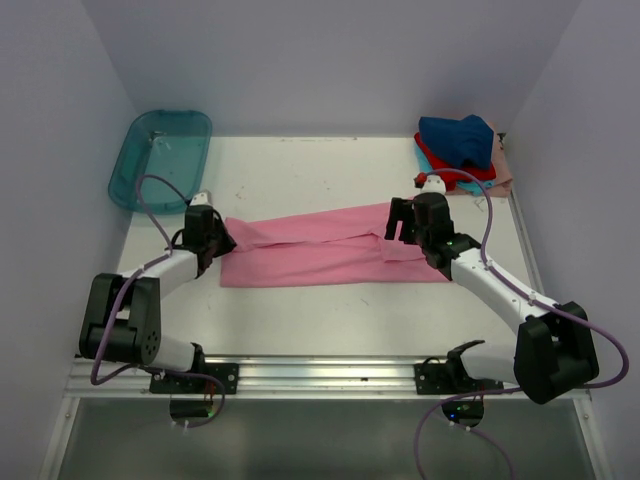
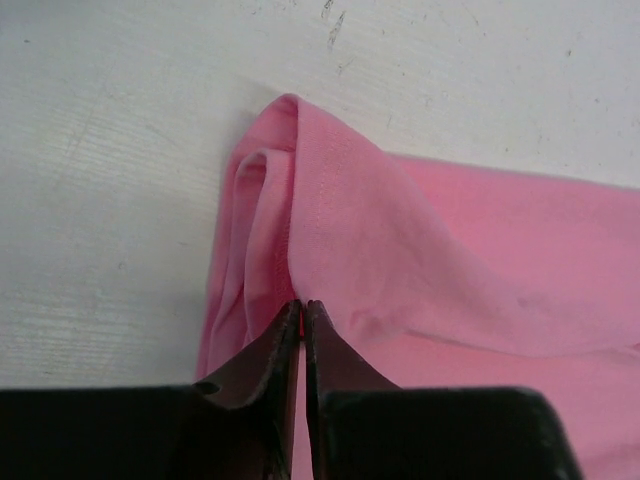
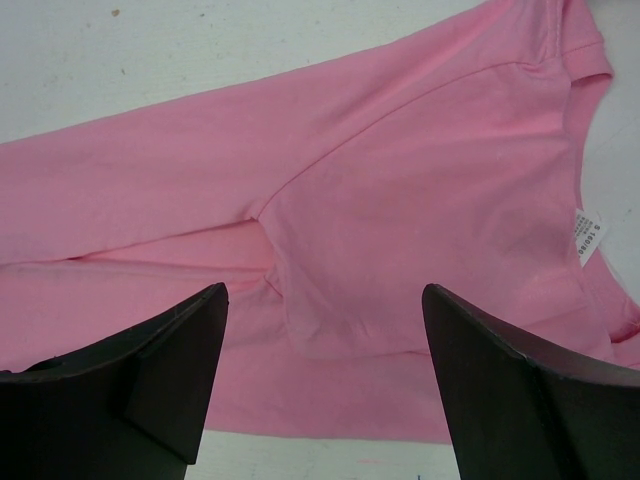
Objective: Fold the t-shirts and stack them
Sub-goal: Fold the tshirt
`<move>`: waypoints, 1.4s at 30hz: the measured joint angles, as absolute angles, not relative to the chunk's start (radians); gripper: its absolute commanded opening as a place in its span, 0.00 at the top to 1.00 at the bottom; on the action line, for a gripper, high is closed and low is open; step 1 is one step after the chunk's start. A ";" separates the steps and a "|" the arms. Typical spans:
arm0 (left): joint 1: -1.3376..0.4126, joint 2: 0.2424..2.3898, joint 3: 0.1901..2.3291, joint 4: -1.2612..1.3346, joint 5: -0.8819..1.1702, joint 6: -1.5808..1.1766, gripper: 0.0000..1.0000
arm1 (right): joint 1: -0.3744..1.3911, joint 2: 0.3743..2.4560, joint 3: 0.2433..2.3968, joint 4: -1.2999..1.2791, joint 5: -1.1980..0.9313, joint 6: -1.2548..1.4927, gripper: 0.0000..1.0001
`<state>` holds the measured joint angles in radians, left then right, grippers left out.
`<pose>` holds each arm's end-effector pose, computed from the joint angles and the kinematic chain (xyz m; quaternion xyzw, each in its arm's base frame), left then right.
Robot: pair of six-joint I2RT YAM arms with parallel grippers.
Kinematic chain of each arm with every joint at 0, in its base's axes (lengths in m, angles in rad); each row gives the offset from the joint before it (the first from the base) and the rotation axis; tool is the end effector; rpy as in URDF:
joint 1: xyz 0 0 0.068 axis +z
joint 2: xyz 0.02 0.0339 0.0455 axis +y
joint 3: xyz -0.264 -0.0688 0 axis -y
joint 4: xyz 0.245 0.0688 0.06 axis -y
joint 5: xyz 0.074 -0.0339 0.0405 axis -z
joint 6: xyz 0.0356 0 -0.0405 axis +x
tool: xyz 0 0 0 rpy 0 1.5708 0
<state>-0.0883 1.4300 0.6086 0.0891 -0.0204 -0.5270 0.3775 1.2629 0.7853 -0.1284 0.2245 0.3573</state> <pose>0.2743 -0.0236 0.1631 -0.2028 0.8906 -0.1144 0.3908 0.2581 0.0938 0.2438 0.0431 0.8808 0.0730 0.4659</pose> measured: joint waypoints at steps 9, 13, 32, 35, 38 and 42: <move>-0.088 1.426 0.606 0.078 0.012 -0.527 1.00 | 0.377 1.260 0.785 -0.128 0.225 0.357 0.19; -0.088 1.342 0.606 0.025 0.027 -0.530 1.00 | 0.377 1.259 0.785 -0.131 0.225 0.357 0.19; -0.088 1.205 0.624 -0.287 0.071 -0.527 0.52 | 0.377 1.255 0.785 -0.175 0.226 0.346 0.15; -0.088 1.216 0.613 -0.302 0.063 -0.525 0.00 | 0.378 1.255 0.785 -0.177 0.227 0.345 0.13; -0.088 1.196 0.589 -0.309 0.048 -0.541 0.00 | 0.377 1.255 0.785 -0.181 0.237 0.342 0.08; -0.088 1.097 0.558 -0.286 0.033 -0.545 0.00 | 0.377 1.256 0.785 -0.188 0.257 0.340 0.01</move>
<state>-0.0883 1.0973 0.5579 -0.2859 0.0334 -0.5446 0.3775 1.2556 0.7853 -0.1879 0.2573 0.3397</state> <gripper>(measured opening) 0.997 0.949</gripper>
